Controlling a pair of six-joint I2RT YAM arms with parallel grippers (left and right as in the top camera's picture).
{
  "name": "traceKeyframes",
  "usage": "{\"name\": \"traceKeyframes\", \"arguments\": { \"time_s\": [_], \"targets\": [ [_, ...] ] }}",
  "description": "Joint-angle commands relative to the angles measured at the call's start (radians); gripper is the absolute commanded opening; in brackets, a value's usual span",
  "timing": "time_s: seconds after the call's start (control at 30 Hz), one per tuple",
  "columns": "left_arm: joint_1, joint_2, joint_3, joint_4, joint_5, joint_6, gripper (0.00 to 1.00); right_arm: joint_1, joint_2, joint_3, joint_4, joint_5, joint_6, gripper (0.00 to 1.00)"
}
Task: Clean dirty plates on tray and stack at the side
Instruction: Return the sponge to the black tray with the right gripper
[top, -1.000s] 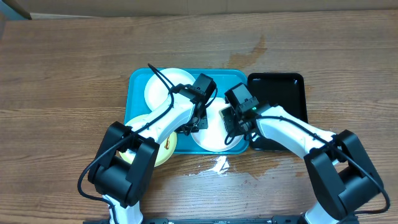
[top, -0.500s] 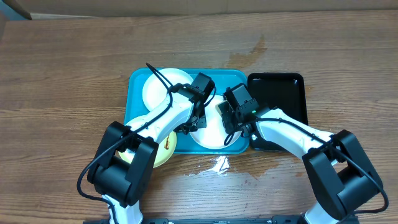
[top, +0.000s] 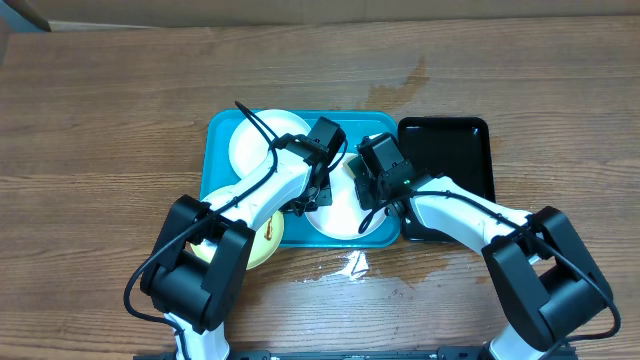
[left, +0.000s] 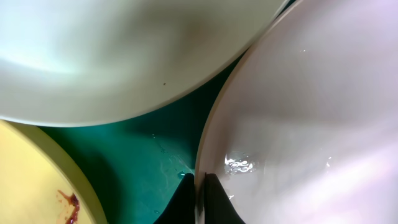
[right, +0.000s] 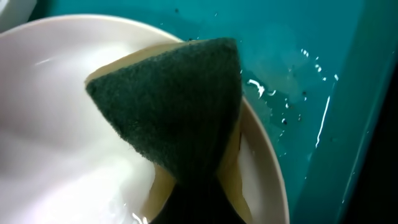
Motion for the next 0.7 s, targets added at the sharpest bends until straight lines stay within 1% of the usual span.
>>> {"name": "traceKeyframes", "arguments": {
  "time_s": [0.0, 0.27, 0.33, 0.47, 0.67],
  "targets": [
    [-0.004, -0.019, -0.011, -0.008, -0.001, 0.035, 0.04, -0.002, 0.037, -0.019, 0.027, 0.056, 0.000, 0.04],
    [-0.004, -0.019, -0.011, -0.010, -0.001, 0.035, 0.04, -0.018, 0.037, -0.019, 0.164, 0.069, 0.001, 0.04],
    [-0.004, -0.019, -0.011, -0.012, -0.002, 0.035, 0.04, -0.029, 0.032, 0.004, 0.194, 0.048, 0.001, 0.04],
    [-0.004, -0.019, -0.011, -0.019, -0.002, 0.035, 0.04, -0.045, -0.013, 0.076, 0.173, 0.011, 0.002, 0.04],
    [-0.004, -0.019, -0.011, -0.019, -0.001, 0.035, 0.04, -0.095, -0.161, 0.196, 0.140, 0.005, 0.001, 0.04]
  ]
}}
